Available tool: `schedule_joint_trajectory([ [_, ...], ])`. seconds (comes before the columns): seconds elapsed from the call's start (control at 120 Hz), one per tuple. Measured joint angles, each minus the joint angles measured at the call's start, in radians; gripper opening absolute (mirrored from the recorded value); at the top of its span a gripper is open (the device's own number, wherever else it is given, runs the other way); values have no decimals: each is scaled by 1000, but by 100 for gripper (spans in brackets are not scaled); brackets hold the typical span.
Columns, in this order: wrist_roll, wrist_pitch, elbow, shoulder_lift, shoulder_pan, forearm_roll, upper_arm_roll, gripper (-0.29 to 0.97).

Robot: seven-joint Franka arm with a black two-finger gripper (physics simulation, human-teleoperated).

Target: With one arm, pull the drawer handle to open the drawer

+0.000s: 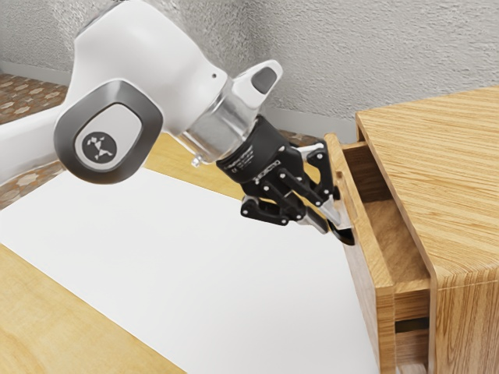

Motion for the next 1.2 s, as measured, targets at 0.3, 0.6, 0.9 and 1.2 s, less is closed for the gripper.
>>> schedule_joint_trajectory([
  [0.3, 0, -1, -22, 0, 55, -1, -44, 1],
  [0.6, 0, -2, -50, -17, 103, -2, -71, 1],
  [0.9, 3, -2, -90, -42, 177, -3, -136, 1],
  [1.2, 2, -2, -120, -61, 212, -3, -160, 1],
])
